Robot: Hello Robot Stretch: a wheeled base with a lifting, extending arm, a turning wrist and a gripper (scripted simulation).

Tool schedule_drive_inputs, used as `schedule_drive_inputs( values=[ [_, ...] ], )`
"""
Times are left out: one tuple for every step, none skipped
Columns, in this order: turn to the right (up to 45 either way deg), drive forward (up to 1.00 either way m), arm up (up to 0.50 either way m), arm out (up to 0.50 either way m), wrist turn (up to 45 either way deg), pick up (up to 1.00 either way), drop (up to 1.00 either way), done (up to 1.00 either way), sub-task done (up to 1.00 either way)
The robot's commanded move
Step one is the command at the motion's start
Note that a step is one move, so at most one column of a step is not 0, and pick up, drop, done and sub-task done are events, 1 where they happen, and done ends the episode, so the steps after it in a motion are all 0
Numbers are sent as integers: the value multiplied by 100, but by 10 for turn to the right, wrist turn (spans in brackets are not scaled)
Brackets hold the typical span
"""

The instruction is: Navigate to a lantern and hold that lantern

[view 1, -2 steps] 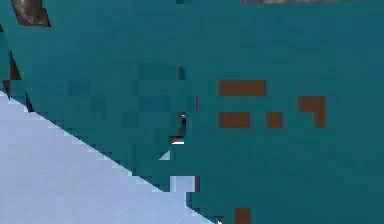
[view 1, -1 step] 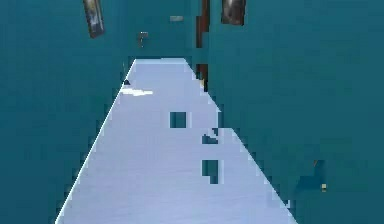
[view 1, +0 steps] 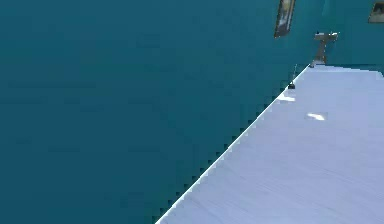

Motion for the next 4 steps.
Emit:
schedule_drive_inputs(
  values=[
    [0, 15, 0, 0, 0, 0, 0, 0, 0],
    [-450, 0, 0, 0, 0, 0, 0, 0, 0],
    [-450, 0, 0, 0, 0, 0, 0, 0, 0],
    [-450, 0, 0, 0, 0, 0, 0, 0, 0]
  ],
)
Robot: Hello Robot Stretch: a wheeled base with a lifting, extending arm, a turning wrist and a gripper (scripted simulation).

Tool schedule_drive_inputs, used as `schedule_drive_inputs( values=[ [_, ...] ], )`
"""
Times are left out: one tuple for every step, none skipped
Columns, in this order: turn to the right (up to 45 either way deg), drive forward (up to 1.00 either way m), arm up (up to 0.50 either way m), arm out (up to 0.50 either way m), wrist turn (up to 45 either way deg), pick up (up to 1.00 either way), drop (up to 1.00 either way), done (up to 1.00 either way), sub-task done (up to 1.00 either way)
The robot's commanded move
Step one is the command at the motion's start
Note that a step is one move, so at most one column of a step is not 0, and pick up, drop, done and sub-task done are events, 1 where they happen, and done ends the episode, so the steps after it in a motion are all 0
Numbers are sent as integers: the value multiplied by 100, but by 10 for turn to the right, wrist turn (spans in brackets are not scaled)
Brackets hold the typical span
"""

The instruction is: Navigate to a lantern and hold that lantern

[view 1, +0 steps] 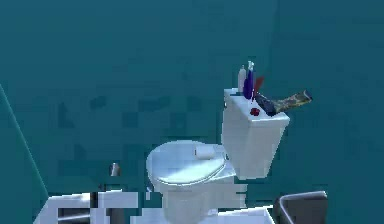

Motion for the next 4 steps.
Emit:
schedule_drive_inputs(
  values=[
    [-390, 0, 0, 0, 0, 0, 0, 0, 0],
    [-60, 0, 0, 0, 0, 0, 0, 0, 0],
    [450, 0, 0, 0, 0, 0, 0, 0, 0],
    [450, 0, 0, 0, 0, 0, 0, 0, 0]
  ],
)
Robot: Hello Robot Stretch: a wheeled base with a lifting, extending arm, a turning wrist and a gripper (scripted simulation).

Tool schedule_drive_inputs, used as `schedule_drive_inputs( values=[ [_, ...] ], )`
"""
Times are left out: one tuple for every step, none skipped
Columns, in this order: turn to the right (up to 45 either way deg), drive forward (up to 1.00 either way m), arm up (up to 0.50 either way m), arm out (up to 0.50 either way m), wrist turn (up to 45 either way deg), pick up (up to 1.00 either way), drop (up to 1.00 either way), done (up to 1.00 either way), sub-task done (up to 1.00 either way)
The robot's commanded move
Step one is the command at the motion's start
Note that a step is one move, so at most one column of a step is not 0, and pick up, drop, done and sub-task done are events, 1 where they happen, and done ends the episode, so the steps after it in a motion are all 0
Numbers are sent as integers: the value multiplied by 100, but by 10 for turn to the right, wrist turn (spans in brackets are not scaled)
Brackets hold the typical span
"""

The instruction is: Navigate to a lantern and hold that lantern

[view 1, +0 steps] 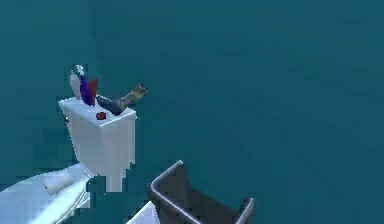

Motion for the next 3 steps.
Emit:
schedule_drive_inputs(
  values=[
    [450, 0, 0, 0, 0, 0, 0, 0, 0],
    [240, 0, 0, 0, 0, 0, 0, 0, 0],
    [0, 45, 0, 0, 0, 0, 0, 0, 0]
  ],
)
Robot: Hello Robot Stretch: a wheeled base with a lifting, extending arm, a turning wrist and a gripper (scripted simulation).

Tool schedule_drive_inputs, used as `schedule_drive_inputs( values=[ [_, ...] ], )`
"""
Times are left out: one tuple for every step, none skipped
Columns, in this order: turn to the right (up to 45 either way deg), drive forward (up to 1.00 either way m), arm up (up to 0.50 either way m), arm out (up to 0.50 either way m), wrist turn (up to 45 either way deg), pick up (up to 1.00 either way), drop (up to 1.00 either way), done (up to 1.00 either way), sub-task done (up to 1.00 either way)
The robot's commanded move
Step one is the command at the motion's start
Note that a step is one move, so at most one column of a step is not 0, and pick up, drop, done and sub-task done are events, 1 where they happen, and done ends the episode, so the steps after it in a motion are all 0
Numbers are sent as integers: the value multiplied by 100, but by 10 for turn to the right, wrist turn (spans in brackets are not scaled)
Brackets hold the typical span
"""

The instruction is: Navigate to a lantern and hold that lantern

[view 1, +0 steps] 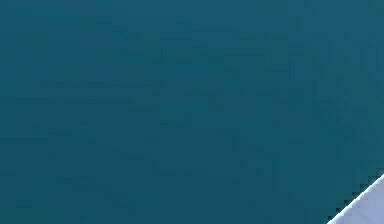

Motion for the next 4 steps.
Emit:
schedule_drive_inputs(
  values=[
    [450, 0, 0, 0, 0, 0, 0, 0, 0],
    [450, 0, 0, 0, 0, 0, 0, 0, 0],
    [450, 0, 0, 0, 0, 0, 0, 0, 0],
    [300, 0, 0, 0, 0, 0, 0, 0, 0]
  ],
)
